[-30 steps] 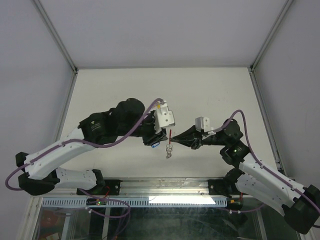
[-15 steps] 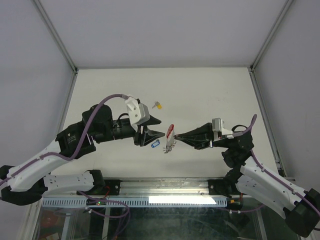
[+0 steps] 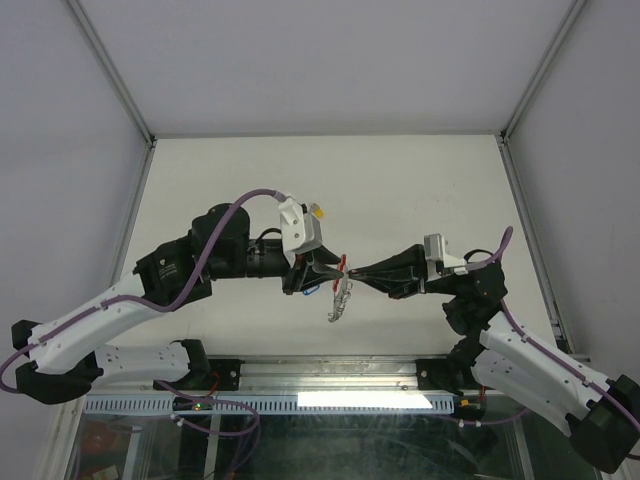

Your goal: Put the keys on the keyring

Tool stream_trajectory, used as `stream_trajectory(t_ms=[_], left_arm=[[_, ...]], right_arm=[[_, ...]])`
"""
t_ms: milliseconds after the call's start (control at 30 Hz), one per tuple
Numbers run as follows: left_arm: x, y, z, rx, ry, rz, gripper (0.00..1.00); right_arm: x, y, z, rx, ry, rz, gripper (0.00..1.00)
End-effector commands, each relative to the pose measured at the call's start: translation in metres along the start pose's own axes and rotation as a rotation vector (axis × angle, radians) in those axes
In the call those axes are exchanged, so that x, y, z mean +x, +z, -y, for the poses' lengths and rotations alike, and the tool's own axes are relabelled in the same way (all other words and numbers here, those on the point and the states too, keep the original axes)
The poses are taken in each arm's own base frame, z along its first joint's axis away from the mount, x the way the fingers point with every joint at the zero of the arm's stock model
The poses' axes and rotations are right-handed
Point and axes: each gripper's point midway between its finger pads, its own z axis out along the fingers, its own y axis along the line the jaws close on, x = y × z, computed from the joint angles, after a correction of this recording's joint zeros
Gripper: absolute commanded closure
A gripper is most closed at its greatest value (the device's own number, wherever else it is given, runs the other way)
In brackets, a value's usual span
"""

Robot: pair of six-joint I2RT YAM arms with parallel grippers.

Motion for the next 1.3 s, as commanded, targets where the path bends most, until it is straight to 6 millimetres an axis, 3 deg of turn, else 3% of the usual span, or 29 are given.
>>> stream_trajectory(t_ms=[0,433,967,1133,1267], left_arm=[[-0.021,0.0,0.013,0.071,0.04,0.075,0.73],[-0.006,0.013,0.004,0.046,0.034,0.011,0.74],[-0.007,0.017,0.002,0.044,0.043,-0.002,0.9],[-0.005,0.018,0.001,0.04,0.044,-0.015,1.0],[-0.004,0.018,-0.004,0.014,0.043,-0.028,1.0]], right_arm=[[-0.036,0.007,0.0,0.0,-0.067,0.079,1.0],[-0.041,0.009,-0.004,-0.02,-0.053,0.079,1.0],[-0.034,0.01,-0.003,-0.034,-0.03,0.038,1.0],[-0.033,0.01,-0.004,-0.039,-0.028,0.029,1.0],[-0.031,0.01,-0.004,-0.046,-0.029,0.014,1.0]])
